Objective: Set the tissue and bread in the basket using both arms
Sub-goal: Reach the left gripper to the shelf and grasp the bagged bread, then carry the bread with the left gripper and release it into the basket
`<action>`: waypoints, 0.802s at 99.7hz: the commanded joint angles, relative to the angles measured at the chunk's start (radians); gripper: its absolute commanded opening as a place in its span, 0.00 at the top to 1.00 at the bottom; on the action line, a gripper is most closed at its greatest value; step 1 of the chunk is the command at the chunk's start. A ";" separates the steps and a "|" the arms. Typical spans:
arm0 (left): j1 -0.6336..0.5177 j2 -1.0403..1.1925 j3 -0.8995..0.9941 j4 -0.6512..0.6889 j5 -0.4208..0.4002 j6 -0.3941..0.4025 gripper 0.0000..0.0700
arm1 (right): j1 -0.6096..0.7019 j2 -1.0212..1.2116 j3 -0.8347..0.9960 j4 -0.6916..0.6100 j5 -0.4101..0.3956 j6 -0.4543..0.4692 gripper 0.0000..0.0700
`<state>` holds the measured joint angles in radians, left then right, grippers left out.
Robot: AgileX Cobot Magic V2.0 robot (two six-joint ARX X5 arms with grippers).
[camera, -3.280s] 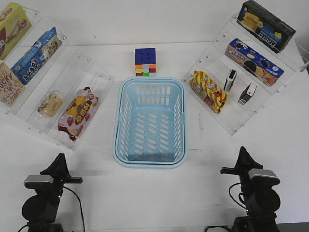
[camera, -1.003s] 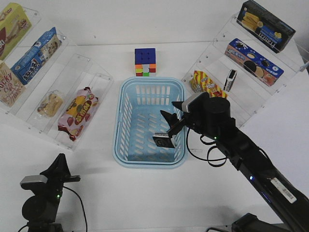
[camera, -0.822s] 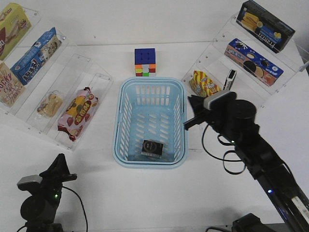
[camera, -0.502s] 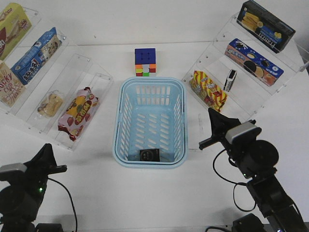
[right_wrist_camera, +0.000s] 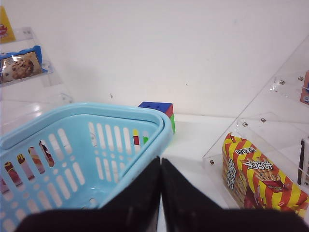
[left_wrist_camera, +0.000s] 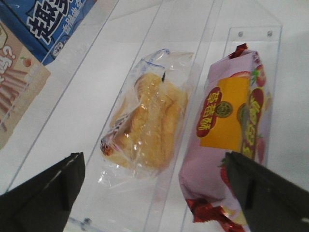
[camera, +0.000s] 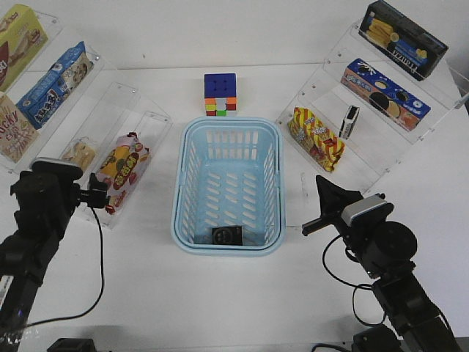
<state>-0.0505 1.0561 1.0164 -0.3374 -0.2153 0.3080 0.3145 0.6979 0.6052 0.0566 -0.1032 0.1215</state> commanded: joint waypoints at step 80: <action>-0.053 0.239 0.212 0.071 -0.115 0.065 1.00 | 0.005 0.002 0.008 0.011 -0.001 0.014 1.00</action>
<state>-0.0807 1.3293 1.1515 -0.2794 -0.3531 0.4213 0.3141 0.6979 0.6052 0.0566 -0.1036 0.1276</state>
